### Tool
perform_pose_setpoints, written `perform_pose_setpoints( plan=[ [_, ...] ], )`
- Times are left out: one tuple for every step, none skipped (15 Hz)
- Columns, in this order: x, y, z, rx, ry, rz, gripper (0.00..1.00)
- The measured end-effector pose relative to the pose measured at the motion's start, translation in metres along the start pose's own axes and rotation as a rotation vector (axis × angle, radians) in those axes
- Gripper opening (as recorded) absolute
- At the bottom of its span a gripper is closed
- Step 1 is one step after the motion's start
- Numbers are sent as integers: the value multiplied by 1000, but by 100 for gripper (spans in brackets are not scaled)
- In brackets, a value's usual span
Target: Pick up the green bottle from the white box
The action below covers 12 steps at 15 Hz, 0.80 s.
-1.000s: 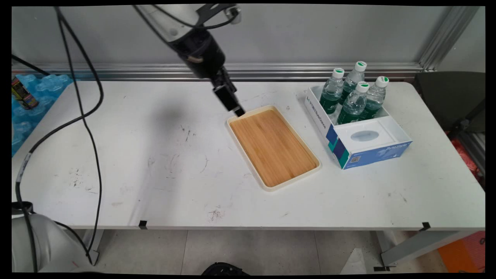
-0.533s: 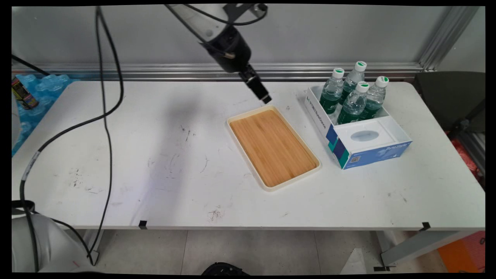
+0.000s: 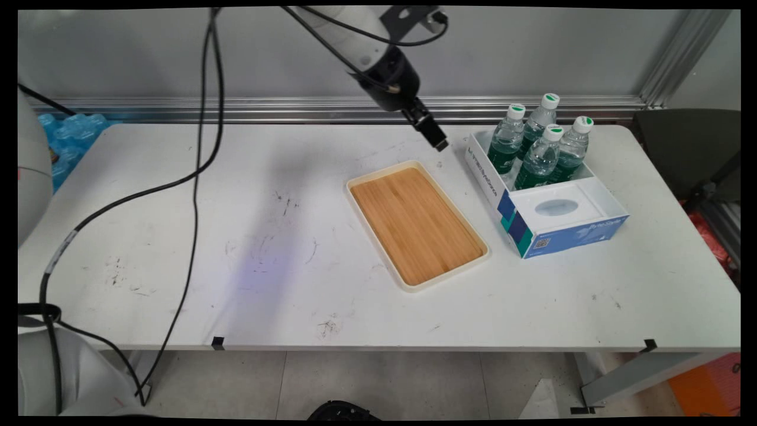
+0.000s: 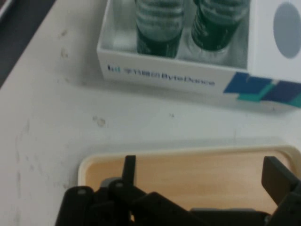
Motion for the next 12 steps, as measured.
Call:
perform_pose_setpoints(
  plan=[
    [4, -1, 7, 2, 8, 6, 100],
    [9, -2, 14, 4, 17, 14, 100],
    [14, -4, 21, 6, 27, 20, 100],
    [18, -5, 28, 7, 35, 27, 100],
    [24, -5, 37, 7, 46, 36, 100],
    [28, -6, 44, 8, 53, 43, 100],
    [32, -6, 51, 8, 61, 52, 100],
    [35, -5, 56, 8, 65, 59, 100],
    [39, -5, 64, 8, 72, 73, 100],
    [43, -4, 72, 9, 77, 85, 100],
    [47, -4, 80, 10, 83, 96, 100],
    [51, -3, 88, 10, 88, 106, 100]
  ],
)
